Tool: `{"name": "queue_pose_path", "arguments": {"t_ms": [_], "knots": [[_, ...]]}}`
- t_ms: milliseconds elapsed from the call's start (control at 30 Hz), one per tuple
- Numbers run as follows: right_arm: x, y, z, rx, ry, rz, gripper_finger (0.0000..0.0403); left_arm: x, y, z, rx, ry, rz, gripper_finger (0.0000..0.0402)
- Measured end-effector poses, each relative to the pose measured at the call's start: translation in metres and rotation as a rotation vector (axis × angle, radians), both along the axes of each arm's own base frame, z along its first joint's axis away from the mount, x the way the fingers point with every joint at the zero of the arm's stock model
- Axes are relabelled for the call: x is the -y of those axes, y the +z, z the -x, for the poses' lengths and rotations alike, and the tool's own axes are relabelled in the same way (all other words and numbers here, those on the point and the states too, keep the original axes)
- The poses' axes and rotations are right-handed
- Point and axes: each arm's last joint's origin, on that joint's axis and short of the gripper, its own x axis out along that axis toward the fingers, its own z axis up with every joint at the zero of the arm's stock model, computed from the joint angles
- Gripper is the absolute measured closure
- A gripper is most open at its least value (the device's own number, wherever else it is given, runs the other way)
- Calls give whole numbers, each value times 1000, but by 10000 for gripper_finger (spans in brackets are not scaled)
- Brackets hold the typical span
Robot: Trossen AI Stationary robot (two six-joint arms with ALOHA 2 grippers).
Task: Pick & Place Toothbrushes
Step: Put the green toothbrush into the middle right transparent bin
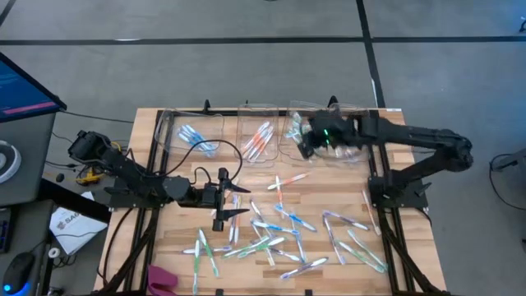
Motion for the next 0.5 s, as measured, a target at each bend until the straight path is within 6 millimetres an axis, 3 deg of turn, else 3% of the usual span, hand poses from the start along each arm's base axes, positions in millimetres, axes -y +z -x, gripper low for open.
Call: {"name": "queue_pose_path", "arguments": {"t_ms": [267,500], "knots": [[83,-46,-8,-125,-154,-187,394,0,0,0,0,0,-1,157],[114,-85,-18,-221,-191,-277,382,0,0,0,0,0,-3,153]]}}
